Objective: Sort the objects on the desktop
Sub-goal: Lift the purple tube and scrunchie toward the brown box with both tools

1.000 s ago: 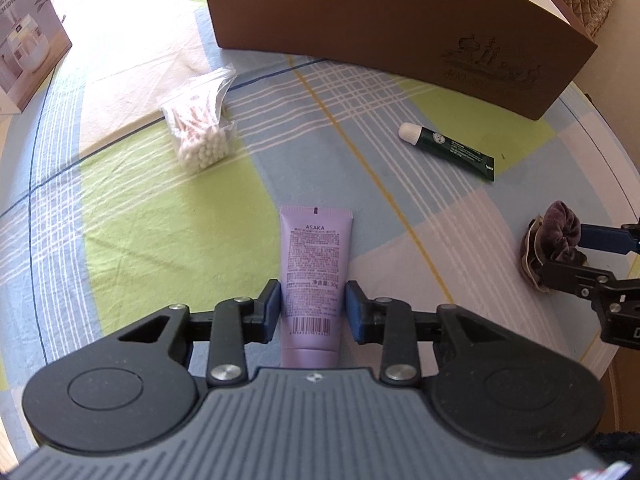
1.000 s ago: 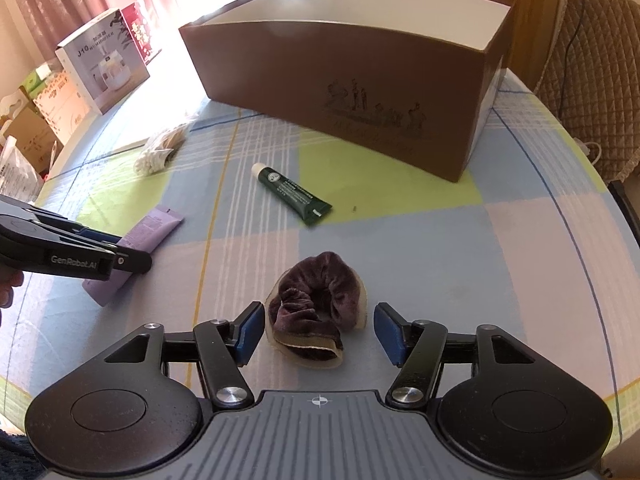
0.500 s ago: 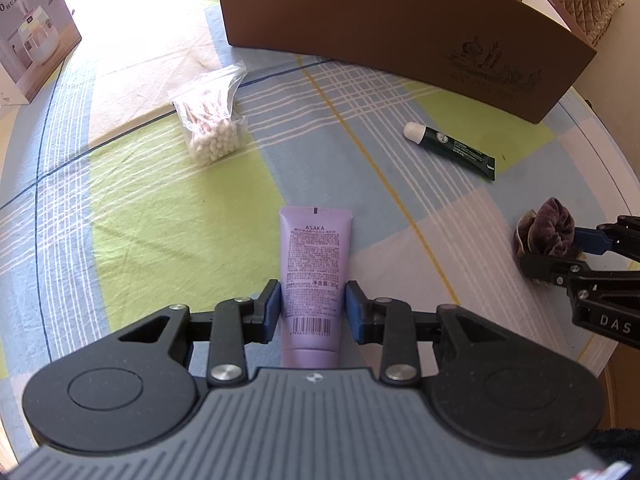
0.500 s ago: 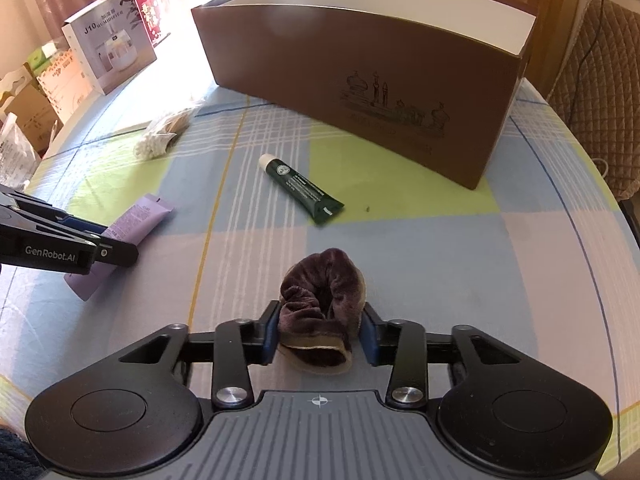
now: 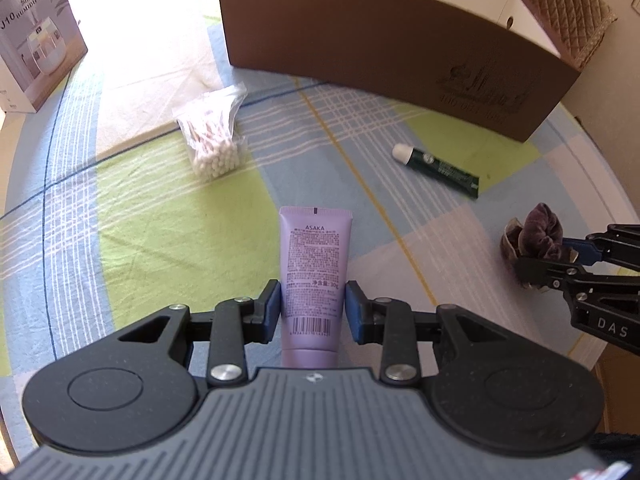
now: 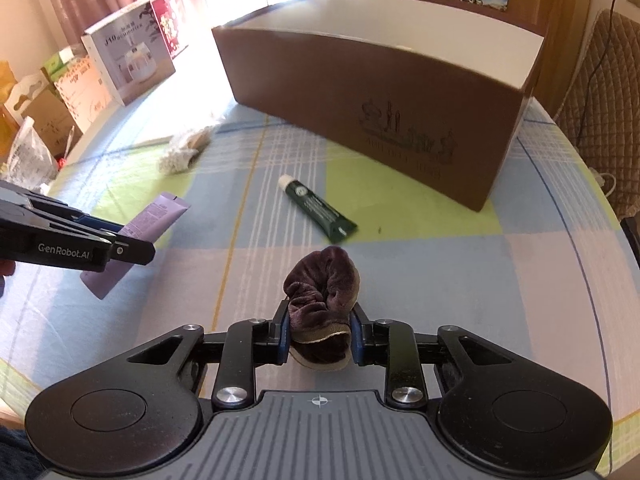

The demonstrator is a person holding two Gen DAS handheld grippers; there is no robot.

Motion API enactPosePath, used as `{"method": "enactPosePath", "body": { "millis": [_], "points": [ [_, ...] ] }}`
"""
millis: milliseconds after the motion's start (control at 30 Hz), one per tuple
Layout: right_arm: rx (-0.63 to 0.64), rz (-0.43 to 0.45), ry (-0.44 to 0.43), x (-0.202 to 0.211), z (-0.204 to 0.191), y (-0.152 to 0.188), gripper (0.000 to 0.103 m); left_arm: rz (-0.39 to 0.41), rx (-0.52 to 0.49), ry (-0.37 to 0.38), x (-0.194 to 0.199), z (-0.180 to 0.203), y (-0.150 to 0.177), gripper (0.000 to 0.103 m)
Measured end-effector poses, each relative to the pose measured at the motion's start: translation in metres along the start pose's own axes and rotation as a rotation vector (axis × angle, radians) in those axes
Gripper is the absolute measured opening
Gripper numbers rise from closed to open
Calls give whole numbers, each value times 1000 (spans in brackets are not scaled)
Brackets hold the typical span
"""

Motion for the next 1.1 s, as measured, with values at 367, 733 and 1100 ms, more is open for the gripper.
{"method": "enactPosePath", "body": {
  "millis": [367,733,1100],
  "points": [
    [-34,70,-43,23,1,-31,26,103,-22,57,34,19,-34,29],
    [-24,186,-33,46,23,-88,26,219,-57,125,56,44,-101,29],
    [-1,281,7,48,57,-160,26,288,-85,178,52,69,-180,29]
  ]
}}
Point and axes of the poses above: each gripper's, at about its wrist camera, not at the fingertips, and x roughly against the way its jaws point, z to its right, y to its underside, the point moved 10 cm from there along -x, roughly the way its jaws point, and after that the axes turned 3 degrees about z, right-handed, at the moved point
